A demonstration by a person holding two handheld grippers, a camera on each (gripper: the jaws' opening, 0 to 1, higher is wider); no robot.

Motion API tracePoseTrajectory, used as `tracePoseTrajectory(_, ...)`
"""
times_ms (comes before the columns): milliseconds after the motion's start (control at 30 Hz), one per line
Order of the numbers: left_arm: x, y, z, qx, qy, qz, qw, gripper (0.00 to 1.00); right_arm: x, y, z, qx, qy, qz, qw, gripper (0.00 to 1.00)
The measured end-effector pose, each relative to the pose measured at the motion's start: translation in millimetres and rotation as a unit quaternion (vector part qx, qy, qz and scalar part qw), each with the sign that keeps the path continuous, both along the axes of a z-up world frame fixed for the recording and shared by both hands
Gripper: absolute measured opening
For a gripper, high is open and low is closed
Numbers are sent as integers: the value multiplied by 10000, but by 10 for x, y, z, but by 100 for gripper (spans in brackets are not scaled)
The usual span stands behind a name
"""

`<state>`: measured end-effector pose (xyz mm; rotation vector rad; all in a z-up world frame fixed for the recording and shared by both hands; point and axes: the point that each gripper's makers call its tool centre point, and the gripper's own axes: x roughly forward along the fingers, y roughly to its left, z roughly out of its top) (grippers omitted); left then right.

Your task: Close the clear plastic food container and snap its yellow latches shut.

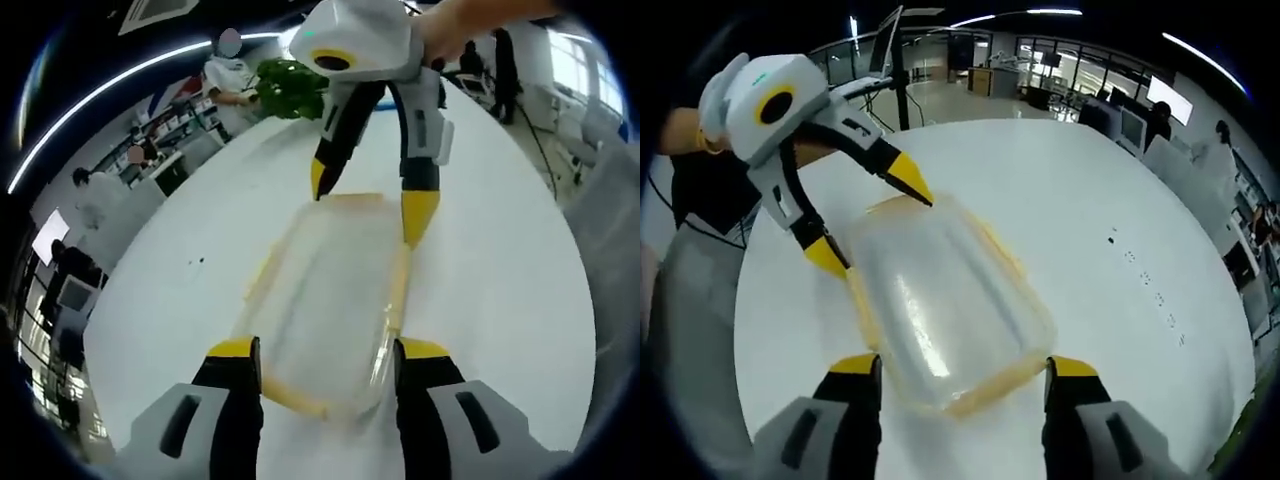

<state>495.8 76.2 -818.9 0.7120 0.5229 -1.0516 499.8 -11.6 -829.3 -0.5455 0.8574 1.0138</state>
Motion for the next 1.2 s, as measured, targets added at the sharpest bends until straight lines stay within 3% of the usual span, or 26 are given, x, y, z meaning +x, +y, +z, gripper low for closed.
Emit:
tracePoseTrajectory(133, 77, 81, -14, 244, -100, -8, 9997, 52, -6, 58, 41, 112, -60, -78, 9999, 63)
tracePoseTrajectory(467, 74, 178, 15, 273, -90, 245, 9993, 55, 4, 76, 108, 259, -134, -304, 9991, 65)
tracePoseTrajectory(700, -162, 258, 319, -701, 27, 884, 9936, 61, -103, -59, 283, 679, -327, -812, 9938, 69)
tracePoseTrajectory(867, -350, 424, 551, -1358, 111, 1403, 9807, 65, -292, -152, 435, 932, -403, -1065, 9891, 69)
tracePoseTrajectory(1100, -619, 679, 779, -1942, 36, 1948, 9614, 68, -600, -175, 594, 1497, -487, -1465, 9766, 70)
tracePoseTrajectory(1200, -735, 748, 810, -2059, 68, 2063, 9566, 70, -711, -196, 595, 1525, -491, -1529, 9752, 70)
